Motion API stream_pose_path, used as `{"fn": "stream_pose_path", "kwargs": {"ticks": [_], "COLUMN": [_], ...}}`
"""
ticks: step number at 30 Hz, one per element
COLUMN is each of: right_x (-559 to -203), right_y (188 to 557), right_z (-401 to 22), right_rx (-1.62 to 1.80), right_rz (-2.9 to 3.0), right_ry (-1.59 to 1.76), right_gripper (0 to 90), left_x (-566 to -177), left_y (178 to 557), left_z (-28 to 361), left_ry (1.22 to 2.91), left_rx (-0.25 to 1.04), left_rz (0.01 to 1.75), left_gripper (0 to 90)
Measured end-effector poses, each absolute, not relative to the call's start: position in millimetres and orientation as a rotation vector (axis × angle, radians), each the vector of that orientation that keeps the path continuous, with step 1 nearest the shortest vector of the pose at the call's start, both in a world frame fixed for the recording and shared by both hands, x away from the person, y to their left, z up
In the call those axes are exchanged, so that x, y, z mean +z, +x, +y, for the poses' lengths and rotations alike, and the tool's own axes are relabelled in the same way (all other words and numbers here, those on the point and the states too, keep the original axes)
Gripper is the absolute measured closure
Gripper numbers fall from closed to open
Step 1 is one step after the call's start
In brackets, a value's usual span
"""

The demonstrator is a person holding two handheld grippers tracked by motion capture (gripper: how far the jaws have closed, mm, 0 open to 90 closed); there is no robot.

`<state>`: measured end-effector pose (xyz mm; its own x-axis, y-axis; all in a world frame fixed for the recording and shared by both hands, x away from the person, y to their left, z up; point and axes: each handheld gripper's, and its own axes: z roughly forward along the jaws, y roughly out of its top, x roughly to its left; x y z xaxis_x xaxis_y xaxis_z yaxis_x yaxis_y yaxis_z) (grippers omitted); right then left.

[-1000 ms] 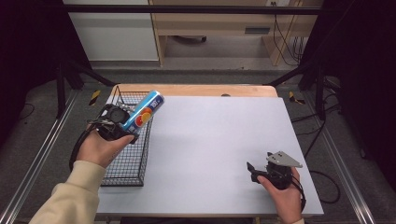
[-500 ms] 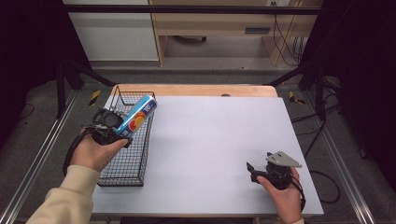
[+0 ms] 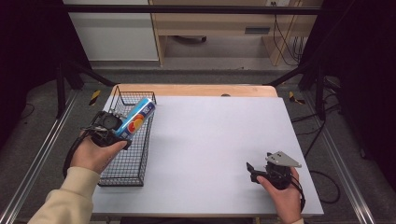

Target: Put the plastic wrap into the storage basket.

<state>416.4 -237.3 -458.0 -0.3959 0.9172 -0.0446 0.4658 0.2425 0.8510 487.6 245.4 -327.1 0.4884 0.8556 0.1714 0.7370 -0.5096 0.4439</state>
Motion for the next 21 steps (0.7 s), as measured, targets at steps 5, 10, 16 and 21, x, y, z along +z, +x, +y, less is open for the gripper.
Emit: {"fn": "stream_pose_path", "kwargs": {"ticks": [5,10,16,21], "right_x": [-458,-459,-460,-460], "right_y": [416,417,422,425], "right_z": [-237,-239,-235,-233], "right_rx": [1.065,1.085,1.118,1.148], "right_rz": [1.969,1.956,1.991,2.017], "right_ry": [1.257,1.27,1.239,1.218], "right_gripper": [14.4,14.8,14.8,14.7], "left_x": [-330,-334,-327,-325], "left_y": [488,492,488,481], "left_z": [247,253,259,256], "left_ry": [2.427,2.424,2.403,2.392], "left_rx": [0.532,0.508,0.527,0.547], "left_rz": [1.358,1.408,1.467,1.494], "left_gripper": [31.9,31.9,31.9,31.9]}}
